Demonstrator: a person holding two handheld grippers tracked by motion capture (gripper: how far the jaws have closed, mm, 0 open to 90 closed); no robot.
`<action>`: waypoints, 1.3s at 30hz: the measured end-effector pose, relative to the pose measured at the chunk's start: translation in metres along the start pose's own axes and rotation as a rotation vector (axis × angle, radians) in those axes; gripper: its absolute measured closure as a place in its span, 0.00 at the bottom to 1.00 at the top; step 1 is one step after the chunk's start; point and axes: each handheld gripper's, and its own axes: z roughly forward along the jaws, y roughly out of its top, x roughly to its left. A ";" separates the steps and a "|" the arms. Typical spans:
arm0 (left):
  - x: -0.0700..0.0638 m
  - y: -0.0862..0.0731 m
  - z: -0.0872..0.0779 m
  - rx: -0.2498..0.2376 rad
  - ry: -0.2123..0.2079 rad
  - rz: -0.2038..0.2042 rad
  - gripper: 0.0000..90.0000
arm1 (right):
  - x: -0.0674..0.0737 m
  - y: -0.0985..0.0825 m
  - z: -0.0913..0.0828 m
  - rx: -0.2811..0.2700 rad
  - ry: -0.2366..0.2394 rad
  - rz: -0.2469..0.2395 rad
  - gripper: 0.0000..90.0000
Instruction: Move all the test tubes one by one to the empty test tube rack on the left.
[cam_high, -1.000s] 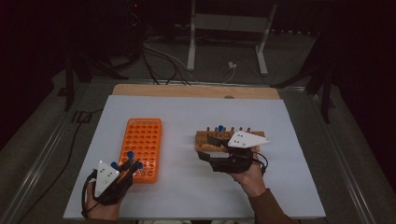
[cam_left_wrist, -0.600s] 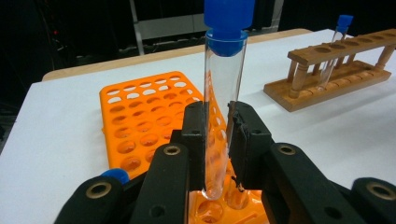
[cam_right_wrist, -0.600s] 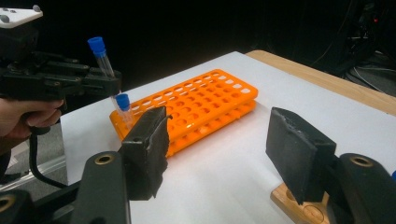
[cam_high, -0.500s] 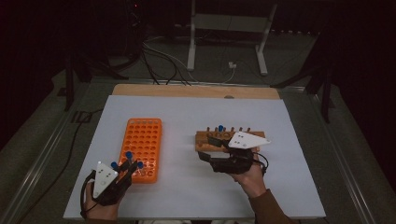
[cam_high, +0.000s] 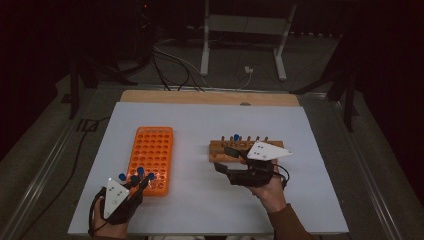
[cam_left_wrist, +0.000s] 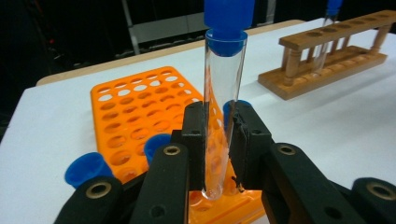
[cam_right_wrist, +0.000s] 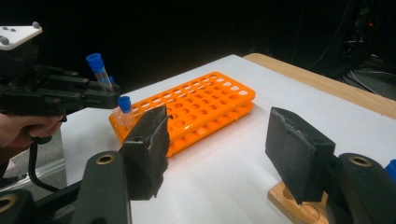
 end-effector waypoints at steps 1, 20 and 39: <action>0.000 0.000 0.000 -0.002 -0.001 0.004 0.86 | 0.000 0.000 0.000 -0.002 0.000 0.000 0.44; 0.000 -0.008 0.001 0.015 0.006 0.014 0.86 | 0.000 -0.001 0.000 -0.006 0.004 0.002 0.44; 0.006 -0.016 0.018 0.121 -0.002 -0.052 0.86 | 0.001 -0.001 0.000 -0.011 0.009 0.000 0.44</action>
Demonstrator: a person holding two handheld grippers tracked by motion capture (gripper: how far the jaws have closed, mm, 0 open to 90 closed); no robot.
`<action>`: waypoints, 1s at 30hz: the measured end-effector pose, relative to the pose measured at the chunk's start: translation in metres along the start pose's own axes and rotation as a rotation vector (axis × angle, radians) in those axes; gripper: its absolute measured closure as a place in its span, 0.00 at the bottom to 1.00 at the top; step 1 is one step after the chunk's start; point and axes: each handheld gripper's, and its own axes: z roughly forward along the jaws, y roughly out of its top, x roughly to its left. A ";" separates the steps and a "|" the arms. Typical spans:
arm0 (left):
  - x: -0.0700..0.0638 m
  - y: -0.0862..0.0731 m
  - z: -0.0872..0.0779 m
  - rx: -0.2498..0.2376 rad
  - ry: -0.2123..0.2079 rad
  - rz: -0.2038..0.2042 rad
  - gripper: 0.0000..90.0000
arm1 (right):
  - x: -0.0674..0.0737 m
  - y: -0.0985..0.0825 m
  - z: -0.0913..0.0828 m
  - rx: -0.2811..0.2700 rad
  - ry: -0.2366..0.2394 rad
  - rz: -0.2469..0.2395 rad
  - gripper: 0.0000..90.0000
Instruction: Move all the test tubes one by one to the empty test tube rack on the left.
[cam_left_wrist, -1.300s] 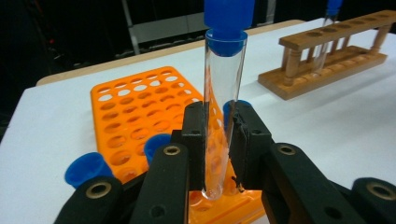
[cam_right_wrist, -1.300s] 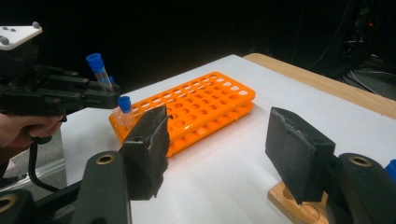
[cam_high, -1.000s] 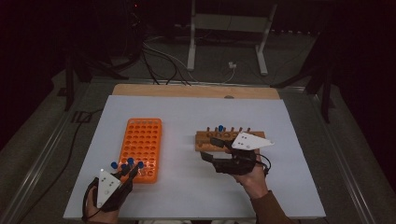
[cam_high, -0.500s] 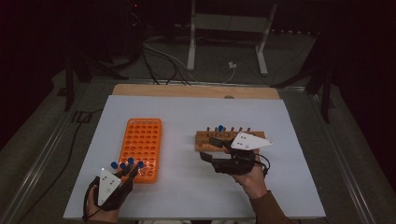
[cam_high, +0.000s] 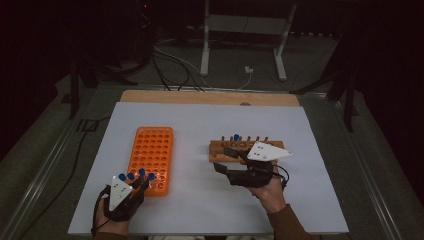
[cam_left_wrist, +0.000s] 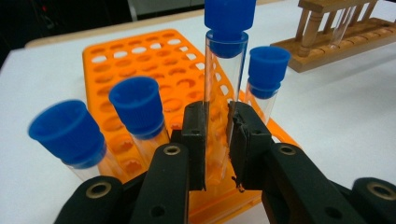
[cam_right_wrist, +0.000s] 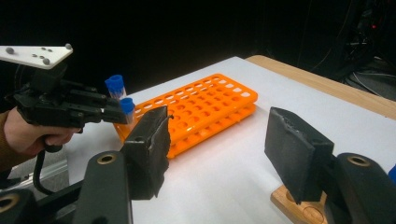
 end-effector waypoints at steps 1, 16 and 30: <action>0.000 -0.001 0.001 0.015 0.002 -0.006 0.86 | 0.000 0.000 0.000 0.000 0.000 0.000 0.44; -0.002 -0.001 0.007 0.091 0.018 -0.026 0.87 | 0.000 -0.002 0.000 0.004 -0.006 -0.002 0.44; -0.006 0.002 0.007 0.121 0.045 -0.033 0.85 | -0.001 -0.004 0.000 0.010 -0.006 0.004 0.44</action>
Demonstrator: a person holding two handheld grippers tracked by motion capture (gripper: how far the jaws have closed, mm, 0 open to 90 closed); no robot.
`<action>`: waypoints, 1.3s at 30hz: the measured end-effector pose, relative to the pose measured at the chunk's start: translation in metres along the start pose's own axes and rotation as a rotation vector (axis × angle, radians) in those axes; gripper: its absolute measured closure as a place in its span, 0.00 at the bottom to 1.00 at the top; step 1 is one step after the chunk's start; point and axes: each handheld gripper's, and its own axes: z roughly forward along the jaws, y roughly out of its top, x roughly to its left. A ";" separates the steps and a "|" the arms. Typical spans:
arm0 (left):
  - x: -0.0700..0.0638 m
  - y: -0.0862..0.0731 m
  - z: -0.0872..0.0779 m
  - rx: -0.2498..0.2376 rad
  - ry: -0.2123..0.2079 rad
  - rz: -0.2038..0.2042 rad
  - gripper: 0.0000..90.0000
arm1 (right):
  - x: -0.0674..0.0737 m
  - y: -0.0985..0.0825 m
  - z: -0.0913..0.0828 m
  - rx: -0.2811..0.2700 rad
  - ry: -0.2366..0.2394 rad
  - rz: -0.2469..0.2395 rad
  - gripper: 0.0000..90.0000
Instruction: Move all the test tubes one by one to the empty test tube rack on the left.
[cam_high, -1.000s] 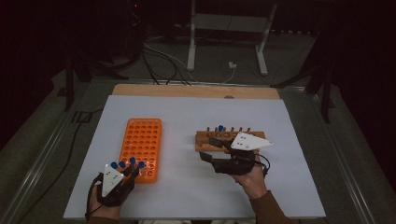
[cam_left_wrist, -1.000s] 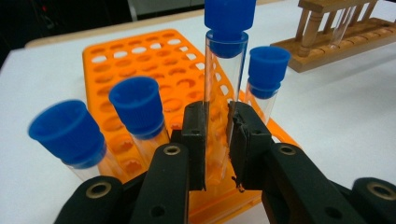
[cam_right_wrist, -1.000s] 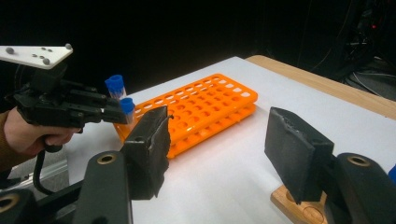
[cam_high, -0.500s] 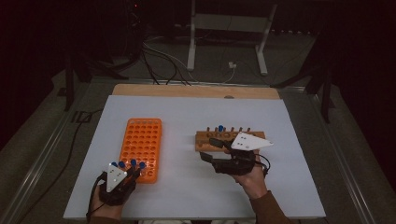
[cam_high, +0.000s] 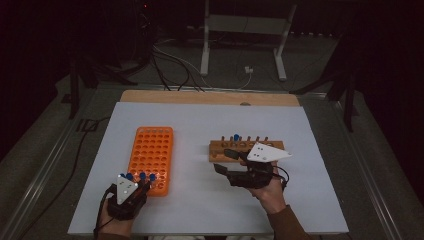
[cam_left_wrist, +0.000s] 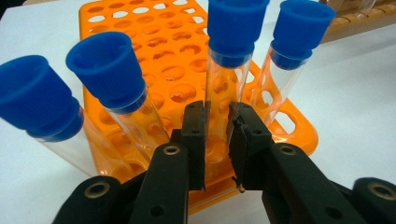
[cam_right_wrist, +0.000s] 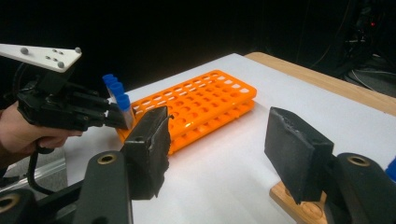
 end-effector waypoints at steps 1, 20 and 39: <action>0.000 0.000 0.000 0.002 0.002 0.003 0.85 | -0.001 0.000 0.000 0.001 -0.001 0.000 0.44; -0.007 0.006 -0.014 -0.080 0.067 0.042 0.84 | 0.001 -0.003 0.003 0.003 0.008 0.005 0.44; -0.008 0.010 -0.029 -0.101 0.010 0.019 0.59 | -0.007 -0.003 -0.004 0.000 -0.020 0.013 0.43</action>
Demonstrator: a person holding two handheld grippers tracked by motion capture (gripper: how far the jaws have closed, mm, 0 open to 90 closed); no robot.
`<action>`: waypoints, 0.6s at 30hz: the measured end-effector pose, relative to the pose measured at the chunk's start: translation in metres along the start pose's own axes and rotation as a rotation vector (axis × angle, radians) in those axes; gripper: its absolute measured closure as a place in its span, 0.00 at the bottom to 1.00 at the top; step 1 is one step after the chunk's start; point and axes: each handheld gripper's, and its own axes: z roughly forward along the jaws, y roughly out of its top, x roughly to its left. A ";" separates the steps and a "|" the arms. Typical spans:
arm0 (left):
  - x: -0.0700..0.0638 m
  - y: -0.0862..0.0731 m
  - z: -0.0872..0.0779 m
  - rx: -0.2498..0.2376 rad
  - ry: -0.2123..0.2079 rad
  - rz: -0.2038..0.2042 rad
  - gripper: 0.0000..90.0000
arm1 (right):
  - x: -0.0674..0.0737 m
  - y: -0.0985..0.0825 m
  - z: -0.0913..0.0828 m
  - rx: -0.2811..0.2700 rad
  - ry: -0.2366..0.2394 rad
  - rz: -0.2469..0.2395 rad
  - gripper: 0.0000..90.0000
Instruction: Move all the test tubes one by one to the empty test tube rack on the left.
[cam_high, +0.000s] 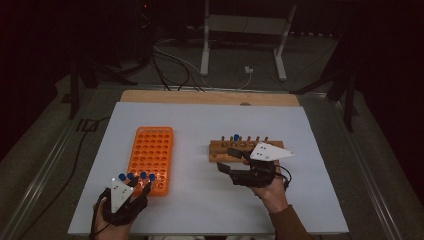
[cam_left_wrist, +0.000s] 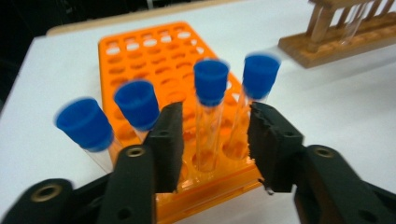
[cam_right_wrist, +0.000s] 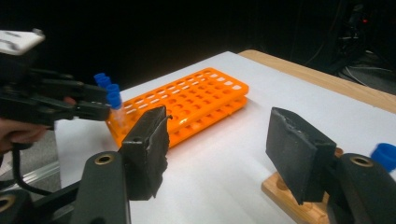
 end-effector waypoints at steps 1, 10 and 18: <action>-0.001 0.002 -0.002 -0.013 -0.010 0.003 0.56 | -0.001 0.000 -0.001 -0.001 -0.005 0.001 0.42; -0.008 0.028 -0.005 -0.094 -0.019 0.027 0.30 | -0.018 -0.005 -0.006 0.023 -0.079 0.007 0.40; -0.015 0.046 0.011 -0.102 -0.053 0.009 0.20 | -0.036 -0.007 -0.003 0.042 -0.156 0.011 0.38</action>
